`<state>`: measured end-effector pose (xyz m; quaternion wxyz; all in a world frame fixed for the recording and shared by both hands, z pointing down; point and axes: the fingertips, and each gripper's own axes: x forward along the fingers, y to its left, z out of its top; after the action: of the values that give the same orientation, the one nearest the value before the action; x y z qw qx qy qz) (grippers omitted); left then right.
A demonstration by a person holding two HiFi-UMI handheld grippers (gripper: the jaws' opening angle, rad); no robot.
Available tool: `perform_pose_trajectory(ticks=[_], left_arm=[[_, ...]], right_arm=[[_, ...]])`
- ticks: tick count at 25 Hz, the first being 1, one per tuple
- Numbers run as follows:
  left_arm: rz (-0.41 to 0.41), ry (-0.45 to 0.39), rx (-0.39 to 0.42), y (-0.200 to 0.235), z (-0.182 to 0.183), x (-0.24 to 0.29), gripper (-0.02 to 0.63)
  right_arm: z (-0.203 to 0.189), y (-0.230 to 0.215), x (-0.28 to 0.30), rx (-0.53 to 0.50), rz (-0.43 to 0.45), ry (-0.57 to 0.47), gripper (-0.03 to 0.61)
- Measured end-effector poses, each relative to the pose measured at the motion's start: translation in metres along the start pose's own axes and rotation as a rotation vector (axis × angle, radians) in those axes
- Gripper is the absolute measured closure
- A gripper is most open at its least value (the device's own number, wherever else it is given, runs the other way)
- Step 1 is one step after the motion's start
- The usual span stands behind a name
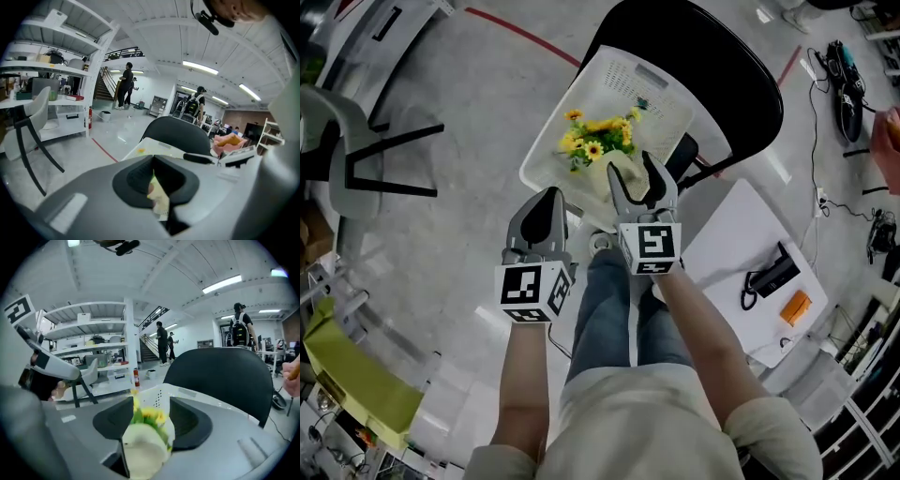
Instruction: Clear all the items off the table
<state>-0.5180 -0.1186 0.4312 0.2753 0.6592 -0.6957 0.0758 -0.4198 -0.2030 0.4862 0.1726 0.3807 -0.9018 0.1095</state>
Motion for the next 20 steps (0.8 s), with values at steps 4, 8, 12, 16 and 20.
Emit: perform_pose_trajectory(ticks=[4, 8, 12, 16, 20], left_arm=[[0.026, 0.016, -0.020, 0.019, -0.005, 0.004, 0.604], [0.034, 0.024, -0.041, 0.028, -0.008, 0.009, 0.604], [0.028, 0.029, -0.042, 0.028, -0.009, 0.015, 0.604], [0.015, 0.037, -0.036, 0.028, -0.010, 0.019, 0.604], [0.003, 0.044, -0.036, 0.023, -0.013, 0.019, 0.604]], right_arm=[[-0.002, -0.006, 0.014, -0.005, -0.021, 0.021, 0.362], [-0.012, -0.006, 0.014, 0.004, -0.021, 0.058, 0.379], [-0.018, -0.004, 0.009, 0.011, -0.020, 0.083, 0.419], [-0.020, -0.001, 0.005, 0.008, -0.026, 0.111, 0.528], [-0.018, -0.003, -0.002, 0.005, -0.041, 0.125, 0.581]])
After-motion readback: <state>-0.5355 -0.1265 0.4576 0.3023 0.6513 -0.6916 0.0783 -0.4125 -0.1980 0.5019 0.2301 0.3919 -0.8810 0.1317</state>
